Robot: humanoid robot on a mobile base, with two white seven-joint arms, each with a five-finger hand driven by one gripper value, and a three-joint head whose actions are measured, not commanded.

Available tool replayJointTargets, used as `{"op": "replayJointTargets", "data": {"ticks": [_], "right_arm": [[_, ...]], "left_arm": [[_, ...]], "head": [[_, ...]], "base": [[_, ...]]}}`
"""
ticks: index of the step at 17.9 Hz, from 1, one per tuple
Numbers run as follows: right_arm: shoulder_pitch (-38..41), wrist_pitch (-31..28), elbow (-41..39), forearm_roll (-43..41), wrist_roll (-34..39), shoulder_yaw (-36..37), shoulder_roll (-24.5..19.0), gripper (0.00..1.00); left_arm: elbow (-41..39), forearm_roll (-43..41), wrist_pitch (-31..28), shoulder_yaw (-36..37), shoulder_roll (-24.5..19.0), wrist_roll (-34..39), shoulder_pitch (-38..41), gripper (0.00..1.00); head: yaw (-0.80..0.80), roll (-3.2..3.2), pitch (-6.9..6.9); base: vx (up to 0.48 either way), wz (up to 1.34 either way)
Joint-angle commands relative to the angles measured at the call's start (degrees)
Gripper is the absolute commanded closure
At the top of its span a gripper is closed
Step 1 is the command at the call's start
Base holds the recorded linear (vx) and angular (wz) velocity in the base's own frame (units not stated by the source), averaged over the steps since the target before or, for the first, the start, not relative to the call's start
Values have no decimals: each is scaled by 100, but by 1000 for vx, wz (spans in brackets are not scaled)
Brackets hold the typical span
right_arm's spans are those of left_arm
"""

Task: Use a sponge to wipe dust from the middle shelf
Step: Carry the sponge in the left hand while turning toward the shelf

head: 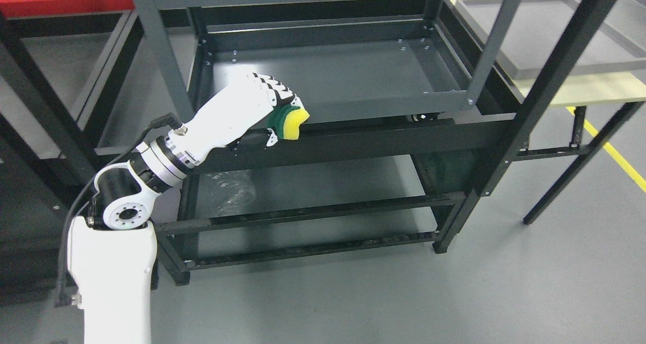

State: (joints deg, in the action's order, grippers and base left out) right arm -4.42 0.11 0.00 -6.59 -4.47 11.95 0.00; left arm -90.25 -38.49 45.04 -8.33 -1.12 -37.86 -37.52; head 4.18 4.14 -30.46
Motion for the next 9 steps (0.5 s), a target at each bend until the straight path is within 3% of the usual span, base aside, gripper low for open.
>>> {"op": "replayJointTargets", "data": {"ticks": [1,9], "right_arm": [[2,-415,-100,0,34,0,100,0],[2,-424,-100,0,34,0,100,0]], "left_arm": [[-1,122,-4,209,12,-2,-474,98],[8,193,-4,717,12,-2,-1415,98]], "head": [[0,0,0],[0,0,1]], "base": [[1,-460],[47,-119]]}}
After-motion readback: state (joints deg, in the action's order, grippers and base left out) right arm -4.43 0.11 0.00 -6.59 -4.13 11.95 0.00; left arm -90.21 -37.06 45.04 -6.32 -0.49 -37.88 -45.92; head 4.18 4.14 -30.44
